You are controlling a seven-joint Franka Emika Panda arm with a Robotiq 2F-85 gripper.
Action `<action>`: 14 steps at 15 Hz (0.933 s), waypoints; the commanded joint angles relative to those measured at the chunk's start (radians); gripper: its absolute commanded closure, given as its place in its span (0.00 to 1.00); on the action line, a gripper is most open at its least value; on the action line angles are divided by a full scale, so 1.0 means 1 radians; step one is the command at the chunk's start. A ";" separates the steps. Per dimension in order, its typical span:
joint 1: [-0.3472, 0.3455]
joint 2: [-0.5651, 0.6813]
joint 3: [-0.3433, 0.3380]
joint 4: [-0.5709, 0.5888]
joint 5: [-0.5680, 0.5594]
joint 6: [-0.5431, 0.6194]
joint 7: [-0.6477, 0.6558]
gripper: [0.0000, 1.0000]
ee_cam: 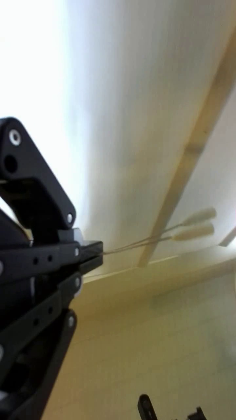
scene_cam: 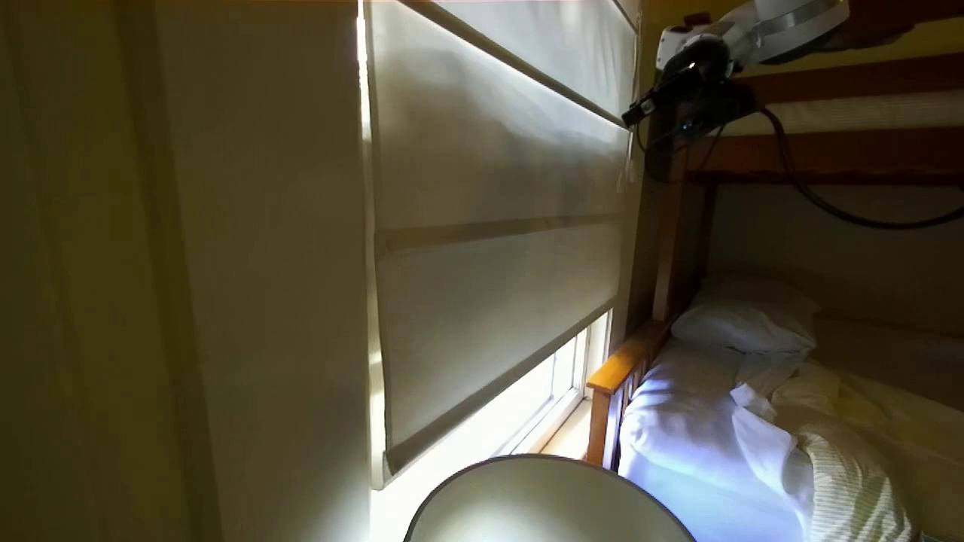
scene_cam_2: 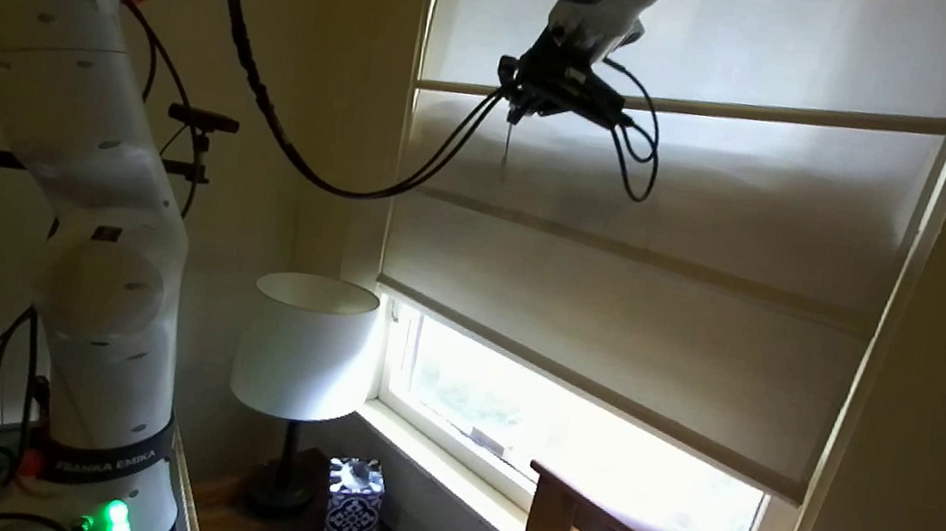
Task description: Close the blinds.
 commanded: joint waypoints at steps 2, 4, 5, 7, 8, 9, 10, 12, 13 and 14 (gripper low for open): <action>-0.015 -0.016 -0.024 0.137 0.085 0.124 0.021 0.99; -0.009 0.005 -0.024 0.208 0.113 0.228 0.022 0.99; -0.005 0.017 -0.020 0.242 0.121 0.287 0.020 0.99; 0.003 0.039 -0.008 0.291 0.124 0.417 0.001 0.99; 0.009 0.047 -0.002 0.306 0.120 0.485 -0.011 0.99; 0.016 0.056 0.007 0.316 0.113 0.557 -0.026 0.72; 0.022 0.066 0.015 0.321 0.106 0.631 -0.045 0.71; 0.035 0.078 0.029 0.319 0.099 0.752 -0.080 0.58; 0.042 0.077 0.034 0.308 0.096 0.801 -0.093 0.52; 0.046 0.065 0.042 0.282 0.085 0.839 -0.094 0.44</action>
